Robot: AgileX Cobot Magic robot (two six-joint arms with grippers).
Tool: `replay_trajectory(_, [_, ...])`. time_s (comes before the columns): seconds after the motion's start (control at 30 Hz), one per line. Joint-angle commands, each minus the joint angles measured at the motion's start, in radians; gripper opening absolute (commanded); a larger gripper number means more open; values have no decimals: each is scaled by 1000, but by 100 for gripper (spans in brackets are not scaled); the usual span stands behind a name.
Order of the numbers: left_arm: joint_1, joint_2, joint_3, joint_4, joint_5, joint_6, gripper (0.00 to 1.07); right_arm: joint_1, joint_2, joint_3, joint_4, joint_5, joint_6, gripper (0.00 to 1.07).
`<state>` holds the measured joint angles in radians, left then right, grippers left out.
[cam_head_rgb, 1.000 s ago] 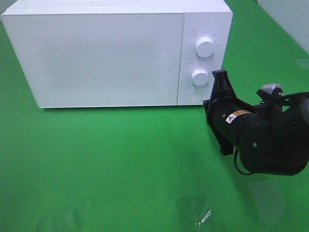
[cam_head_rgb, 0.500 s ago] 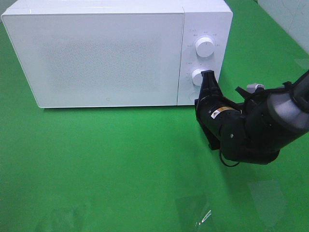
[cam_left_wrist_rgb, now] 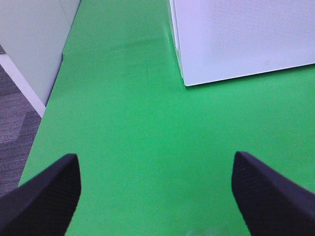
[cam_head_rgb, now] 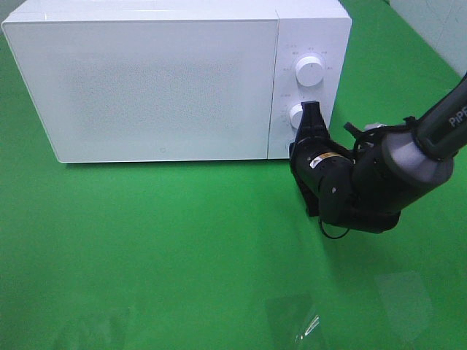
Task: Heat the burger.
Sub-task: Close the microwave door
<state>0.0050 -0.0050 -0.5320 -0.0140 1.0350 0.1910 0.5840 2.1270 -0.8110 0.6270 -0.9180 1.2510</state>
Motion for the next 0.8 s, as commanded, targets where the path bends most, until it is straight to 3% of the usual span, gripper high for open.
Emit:
replay_trajectory(0.03, [-1,-23,1,-4,-12,0,77,-8,21,-38,24,0,-7,0])
replay_trajectory(0.5, [-1,-17,1,-4,-12,0,77,-60,31,-107,20,-13,-56,0])
replay_trajectory(0.8, [-1,-17,1,-4,-12,0,77,-60,31,-155,10,-250,35,0])
